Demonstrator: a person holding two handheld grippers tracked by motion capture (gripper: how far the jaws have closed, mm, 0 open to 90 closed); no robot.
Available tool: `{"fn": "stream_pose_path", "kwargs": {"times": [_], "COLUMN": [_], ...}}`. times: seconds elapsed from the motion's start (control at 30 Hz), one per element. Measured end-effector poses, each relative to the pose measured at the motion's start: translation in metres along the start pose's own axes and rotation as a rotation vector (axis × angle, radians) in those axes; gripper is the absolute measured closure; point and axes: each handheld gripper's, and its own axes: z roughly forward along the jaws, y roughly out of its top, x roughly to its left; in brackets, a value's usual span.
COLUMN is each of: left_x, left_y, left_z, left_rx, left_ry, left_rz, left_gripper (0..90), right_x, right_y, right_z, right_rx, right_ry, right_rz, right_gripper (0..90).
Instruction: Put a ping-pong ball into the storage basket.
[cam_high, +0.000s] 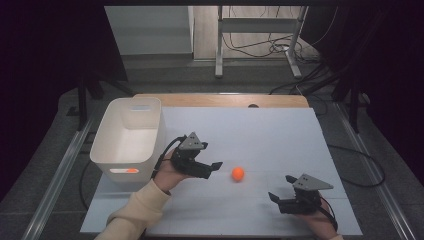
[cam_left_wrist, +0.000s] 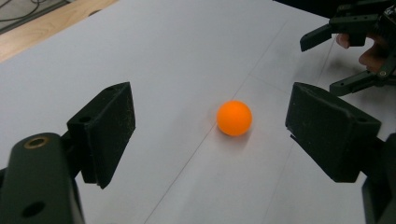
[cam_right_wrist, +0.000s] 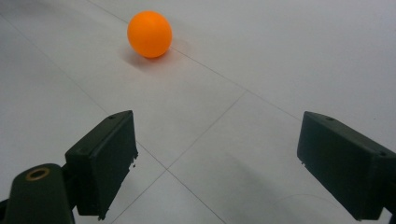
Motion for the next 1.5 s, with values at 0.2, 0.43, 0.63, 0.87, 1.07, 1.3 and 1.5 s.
{"fn": "stream_pose_path", "kwargs": {"times": [0.2,0.43,0.63,0.87,1.07,1.3,1.5], "left_x": [-0.002,-0.007,-0.009,-0.012,-0.013,-0.014,-0.016], "left_y": [0.001,0.002,0.002,0.002,0.002,0.003,0.004], "left_z": [0.006,0.017,0.026,0.034,0.038,0.044,0.054], "left_rx": [0.009,0.027,0.044,0.064,0.071,0.081,0.091], "left_ry": [-0.006,-0.014,-0.013,-0.011,-0.014,-0.022,-0.035], "left_rz": [0.007,0.019,0.019,0.035,0.032,0.038,0.042], "left_gripper": [17.0,16.9,16.7,16.7,16.5,16.5,16.8], "right_x": [0.0,0.0,0.0,0.0,0.0,0.0,0.0], "right_y": [0.0,0.0,0.0,0.0,0.0,0.0,0.0], "right_z": [0.0,0.0,0.0,0.0,0.0,0.0,0.0], "right_rx": [0.001,0.001,-0.001,0.0,-0.003,0.0,0.001], "right_ry": [-0.001,-0.001,-0.001,-0.001,0.001,0.001,0.001], "right_rz": [-0.001,-0.001,-0.001,-0.002,-0.003,-0.004,-0.005], "right_gripper": [12.3,12.3,12.3,12.3,12.3,12.3,12.3]}}
